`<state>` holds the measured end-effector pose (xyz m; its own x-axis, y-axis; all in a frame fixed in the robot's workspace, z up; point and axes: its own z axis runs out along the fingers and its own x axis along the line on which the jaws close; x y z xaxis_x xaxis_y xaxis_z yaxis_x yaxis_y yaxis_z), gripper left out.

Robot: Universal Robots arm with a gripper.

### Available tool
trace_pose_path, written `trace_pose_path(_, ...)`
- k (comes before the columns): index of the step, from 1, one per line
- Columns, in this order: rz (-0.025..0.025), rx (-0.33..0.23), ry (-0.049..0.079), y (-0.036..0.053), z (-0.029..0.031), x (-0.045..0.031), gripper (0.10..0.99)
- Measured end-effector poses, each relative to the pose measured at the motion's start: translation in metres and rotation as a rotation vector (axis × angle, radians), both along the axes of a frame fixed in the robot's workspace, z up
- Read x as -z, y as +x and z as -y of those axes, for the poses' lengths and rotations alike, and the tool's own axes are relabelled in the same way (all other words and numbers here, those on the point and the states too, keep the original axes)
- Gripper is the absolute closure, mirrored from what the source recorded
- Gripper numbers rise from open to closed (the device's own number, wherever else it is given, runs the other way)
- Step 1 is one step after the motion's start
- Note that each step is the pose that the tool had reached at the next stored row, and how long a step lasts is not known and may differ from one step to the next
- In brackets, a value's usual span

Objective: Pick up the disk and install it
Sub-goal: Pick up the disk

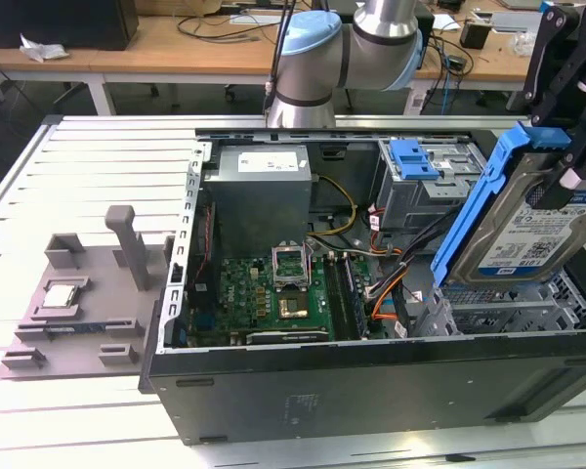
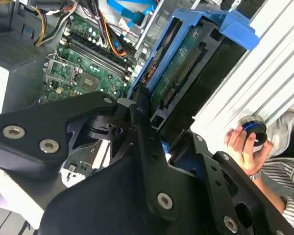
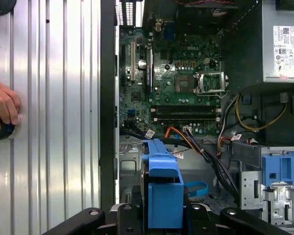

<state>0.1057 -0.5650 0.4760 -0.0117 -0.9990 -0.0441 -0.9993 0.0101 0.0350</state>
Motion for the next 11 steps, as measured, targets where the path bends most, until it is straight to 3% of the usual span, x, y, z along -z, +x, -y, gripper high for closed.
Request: trace_pose_path(11, -0.0029, 0.0, 0.0, 0.0189, -0.003, 0.0218, 0.722)
